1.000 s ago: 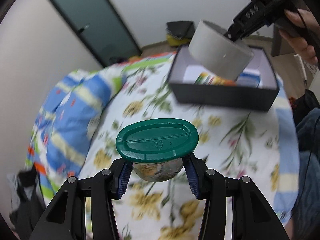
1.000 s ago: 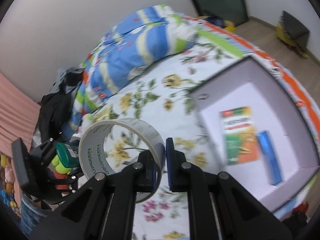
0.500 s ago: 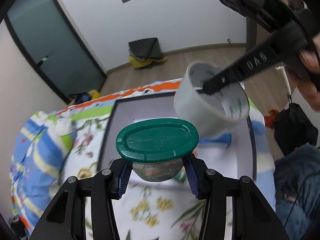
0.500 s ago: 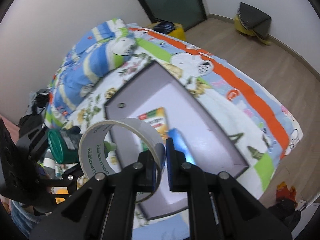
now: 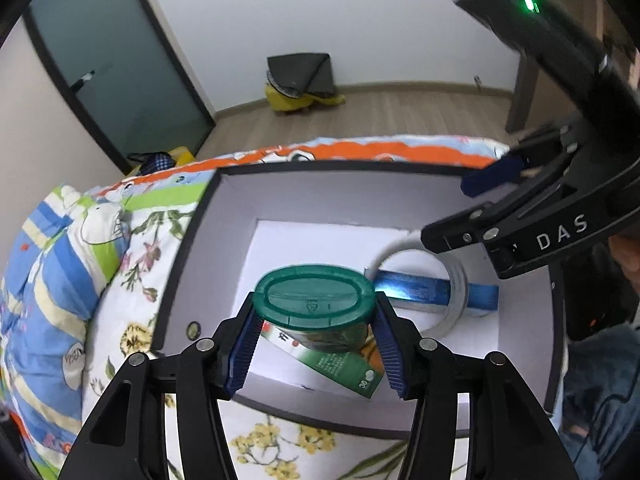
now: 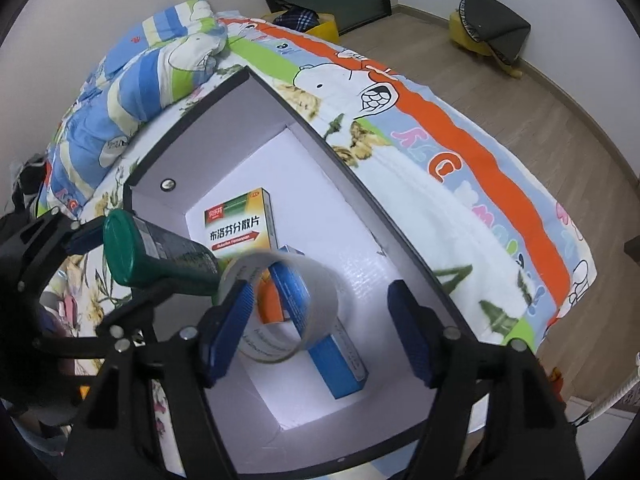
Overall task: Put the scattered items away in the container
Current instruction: 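Open the right tool over the box while the left tool drops the green bottle in, then move both tools back toward the remaining items on the blanket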
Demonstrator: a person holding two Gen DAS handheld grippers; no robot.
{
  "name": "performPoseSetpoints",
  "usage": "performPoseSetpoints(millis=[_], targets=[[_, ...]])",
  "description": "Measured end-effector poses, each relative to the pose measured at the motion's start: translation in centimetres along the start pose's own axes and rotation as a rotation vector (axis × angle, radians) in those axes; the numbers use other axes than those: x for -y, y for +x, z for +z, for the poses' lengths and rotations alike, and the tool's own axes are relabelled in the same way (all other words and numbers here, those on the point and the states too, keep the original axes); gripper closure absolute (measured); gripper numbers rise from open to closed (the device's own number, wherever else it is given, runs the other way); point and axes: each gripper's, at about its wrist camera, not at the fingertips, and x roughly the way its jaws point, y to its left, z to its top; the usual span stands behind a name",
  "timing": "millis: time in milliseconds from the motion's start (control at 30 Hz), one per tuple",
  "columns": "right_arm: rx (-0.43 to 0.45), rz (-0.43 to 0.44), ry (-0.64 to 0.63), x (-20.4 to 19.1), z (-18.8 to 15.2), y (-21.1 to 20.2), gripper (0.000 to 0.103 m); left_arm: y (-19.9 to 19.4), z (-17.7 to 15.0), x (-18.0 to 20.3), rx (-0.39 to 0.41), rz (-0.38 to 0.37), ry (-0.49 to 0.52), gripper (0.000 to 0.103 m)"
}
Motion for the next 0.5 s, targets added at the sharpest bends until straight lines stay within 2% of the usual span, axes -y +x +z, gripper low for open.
performPoseSetpoints(millis=[300, 500], targets=[[0.071, 0.011, -0.040, -2.3, -0.6, -4.8, 0.033, -6.6, 1.7, -0.6, 0.123, 0.020, -0.045, 0.048], [0.103, 0.034, -0.069, -3.9, -1.7, -8.3, 0.033, -11.0, 1.2, 0.1, 0.158, 0.056, -0.030, 0.048]])
